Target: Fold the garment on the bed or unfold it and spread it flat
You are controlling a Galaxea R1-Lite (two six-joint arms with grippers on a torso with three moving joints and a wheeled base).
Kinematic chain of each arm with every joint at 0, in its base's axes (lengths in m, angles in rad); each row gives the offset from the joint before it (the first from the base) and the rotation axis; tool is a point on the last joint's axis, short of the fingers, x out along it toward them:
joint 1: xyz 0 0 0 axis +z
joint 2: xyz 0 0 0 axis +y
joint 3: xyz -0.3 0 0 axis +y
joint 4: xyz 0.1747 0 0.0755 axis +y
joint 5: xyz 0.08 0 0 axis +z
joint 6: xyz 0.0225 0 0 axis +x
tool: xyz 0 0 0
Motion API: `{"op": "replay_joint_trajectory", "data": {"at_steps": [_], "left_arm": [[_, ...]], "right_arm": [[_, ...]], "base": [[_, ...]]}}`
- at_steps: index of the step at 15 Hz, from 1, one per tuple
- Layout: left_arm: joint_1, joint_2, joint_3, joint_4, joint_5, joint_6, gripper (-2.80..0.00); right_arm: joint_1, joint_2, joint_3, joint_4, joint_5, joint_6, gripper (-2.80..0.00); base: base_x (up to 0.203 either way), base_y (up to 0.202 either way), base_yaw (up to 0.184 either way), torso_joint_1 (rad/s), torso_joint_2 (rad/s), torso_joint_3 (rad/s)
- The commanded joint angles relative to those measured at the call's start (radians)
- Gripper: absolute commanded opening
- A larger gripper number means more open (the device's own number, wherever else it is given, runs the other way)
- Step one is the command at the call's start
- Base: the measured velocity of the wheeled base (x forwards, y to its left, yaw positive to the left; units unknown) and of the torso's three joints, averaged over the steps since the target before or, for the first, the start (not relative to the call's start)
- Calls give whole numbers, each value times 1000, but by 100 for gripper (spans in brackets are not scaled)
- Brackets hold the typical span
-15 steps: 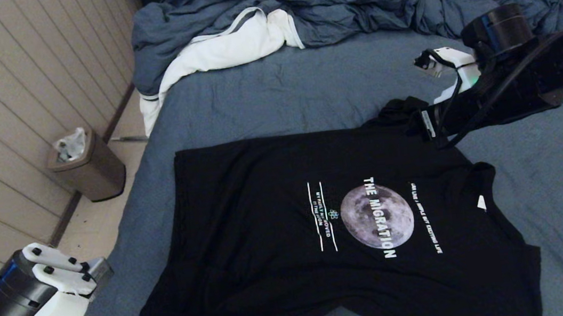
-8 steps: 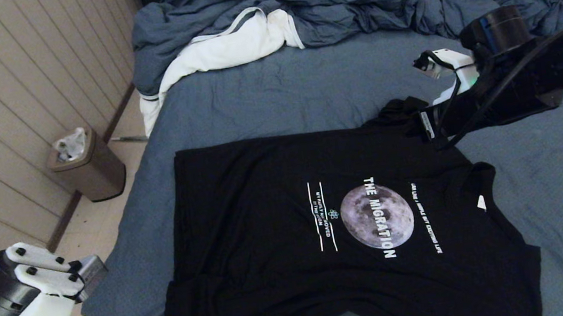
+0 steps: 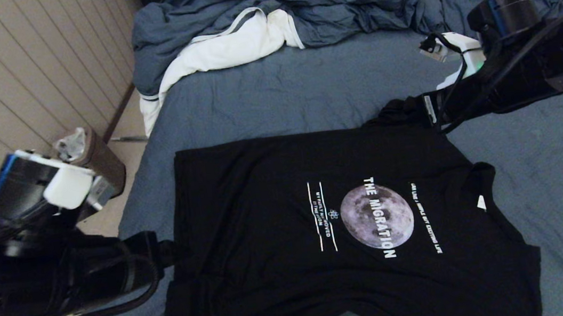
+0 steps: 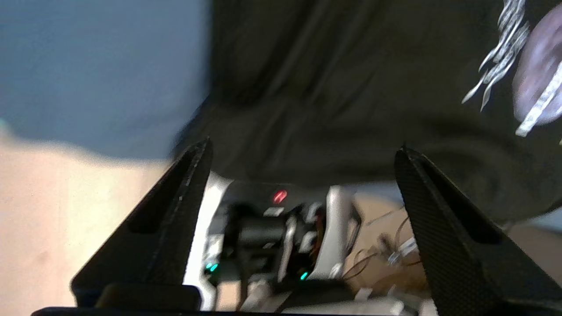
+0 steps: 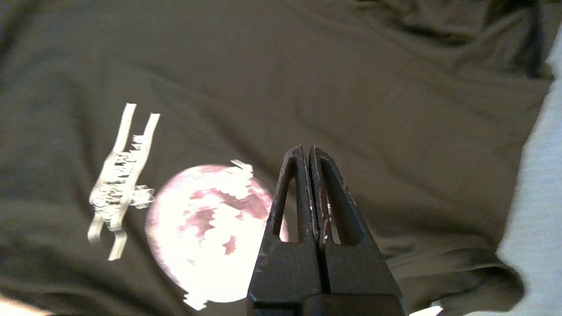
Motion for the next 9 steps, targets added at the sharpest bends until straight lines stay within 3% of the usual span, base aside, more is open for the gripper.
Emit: {"op": "replay_joint_trajectory", "data": {"at_steps": [1,5,9], "left_arm": [[7,199,-61,-75,-19,-4,0],[8,356,-284,-128,-60,-1,0],[3,352,-366,-99,-66,20,0]], "right_arm": [[4,30,-49,52,13,33,-280],[1,42,-54,63,15,34,-280],[-4,13,-34,64,15,32,-280]], "base": [[0,0,0,0,0,0],[0,0,0,0,0,0],[0,0,0,0,0,0]]}}
